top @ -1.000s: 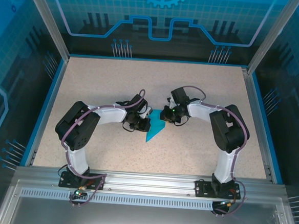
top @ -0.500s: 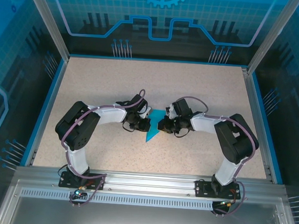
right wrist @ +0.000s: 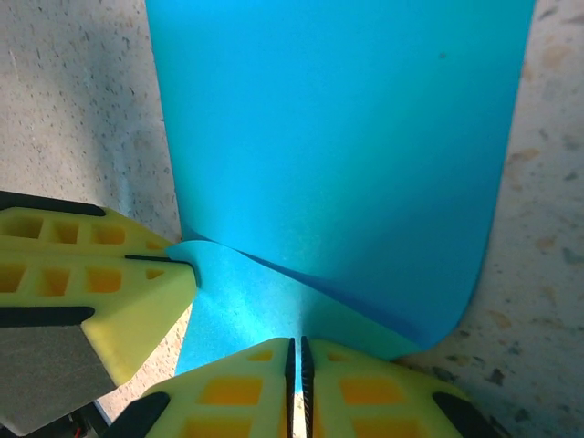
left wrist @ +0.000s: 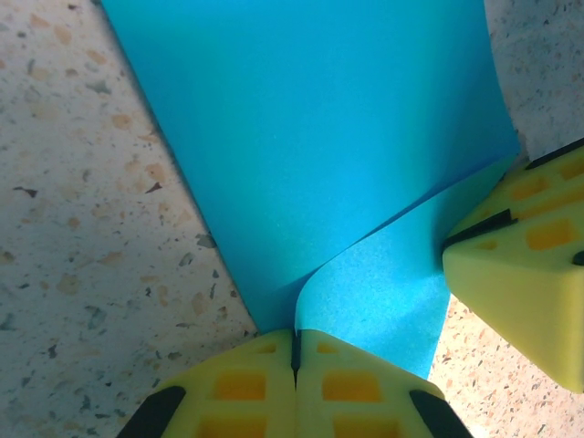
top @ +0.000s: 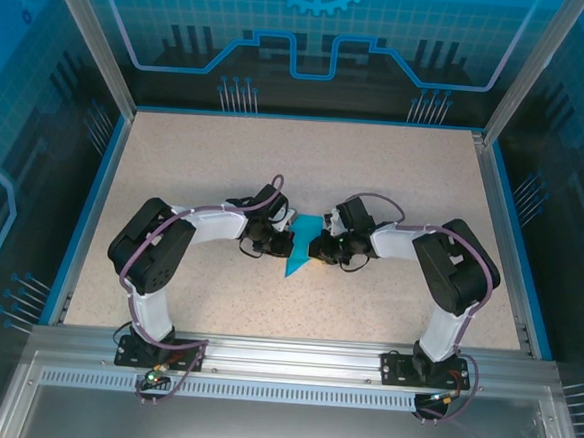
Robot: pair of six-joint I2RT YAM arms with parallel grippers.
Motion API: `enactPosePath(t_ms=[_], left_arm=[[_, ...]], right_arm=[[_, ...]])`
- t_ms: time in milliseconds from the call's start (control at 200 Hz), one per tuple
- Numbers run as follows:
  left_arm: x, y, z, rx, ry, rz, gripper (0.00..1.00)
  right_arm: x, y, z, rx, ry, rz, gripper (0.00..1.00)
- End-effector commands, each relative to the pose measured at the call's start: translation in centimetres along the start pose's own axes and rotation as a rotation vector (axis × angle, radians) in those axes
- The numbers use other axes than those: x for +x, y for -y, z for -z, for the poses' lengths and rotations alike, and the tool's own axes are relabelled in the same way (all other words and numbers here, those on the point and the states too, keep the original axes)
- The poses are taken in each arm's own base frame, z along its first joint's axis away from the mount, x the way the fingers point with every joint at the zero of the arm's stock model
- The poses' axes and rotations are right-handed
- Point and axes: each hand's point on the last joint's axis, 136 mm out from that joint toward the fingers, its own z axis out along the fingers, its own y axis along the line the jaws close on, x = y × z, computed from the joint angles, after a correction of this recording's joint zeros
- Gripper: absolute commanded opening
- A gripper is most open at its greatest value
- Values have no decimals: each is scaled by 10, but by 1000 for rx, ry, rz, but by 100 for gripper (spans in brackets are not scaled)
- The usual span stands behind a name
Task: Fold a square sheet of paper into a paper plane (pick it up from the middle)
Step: Third fold the triangle at the center of the table.
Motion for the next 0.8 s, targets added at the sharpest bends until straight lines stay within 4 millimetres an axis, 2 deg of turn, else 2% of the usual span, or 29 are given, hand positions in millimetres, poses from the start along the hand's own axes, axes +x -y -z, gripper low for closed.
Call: enactPosePath(t_ms=[0, 135, 270, 405, 660, 680, 795], left_arm=[[27, -23, -13, -80, -95, 32, 5], [28, -24, -13, -82, -95, 31, 5], [28, -24, -13, -81, -93, 30, 4], [28, -24, -13, -81, -95, 30, 4], [29, -24, -12, -85, -98, 25, 4], [28, -24, -13, -84, -98, 25, 4], [27, -24, -13, -81, -95, 28, 4]], right_arm=[[-18, -6, 15, -23, 57, 13, 14], [-23, 7, 8, -12, 49, -13, 13], [-16, 24, -5, 19, 19, -54, 13], [-12, 40, -7, 95, 10, -90, 12], [-23, 3, 17, -11, 50, -46, 14], [-32, -7, 20, -28, 68, -28, 14], [-34, 0, 15, -6, 55, -32, 14]])
